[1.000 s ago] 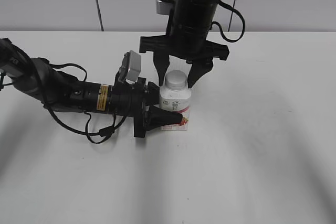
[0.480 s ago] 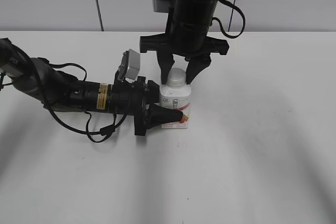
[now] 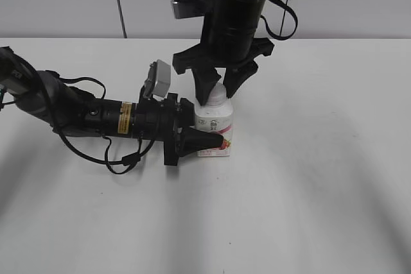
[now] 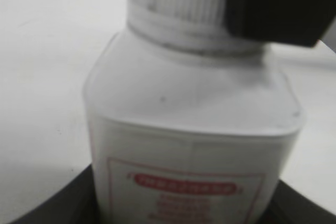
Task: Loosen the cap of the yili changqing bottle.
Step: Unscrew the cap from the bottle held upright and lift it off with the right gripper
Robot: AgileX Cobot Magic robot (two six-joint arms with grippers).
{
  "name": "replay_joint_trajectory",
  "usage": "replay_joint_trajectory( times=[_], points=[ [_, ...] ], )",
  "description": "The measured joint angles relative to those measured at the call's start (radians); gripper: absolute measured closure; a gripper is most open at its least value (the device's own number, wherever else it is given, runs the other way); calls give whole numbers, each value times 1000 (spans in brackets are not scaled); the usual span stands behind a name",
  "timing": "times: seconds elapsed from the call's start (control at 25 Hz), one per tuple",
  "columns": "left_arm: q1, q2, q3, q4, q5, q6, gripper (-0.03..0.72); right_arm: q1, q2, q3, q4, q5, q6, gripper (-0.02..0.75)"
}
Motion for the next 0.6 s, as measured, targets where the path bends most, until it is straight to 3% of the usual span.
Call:
replay_joint_trajectory(
  times=[0.6],
  points=[
    [0, 0, 0, 28, -1, 0, 301, 0, 1, -1, 0, 4, -554, 342]
  ],
)
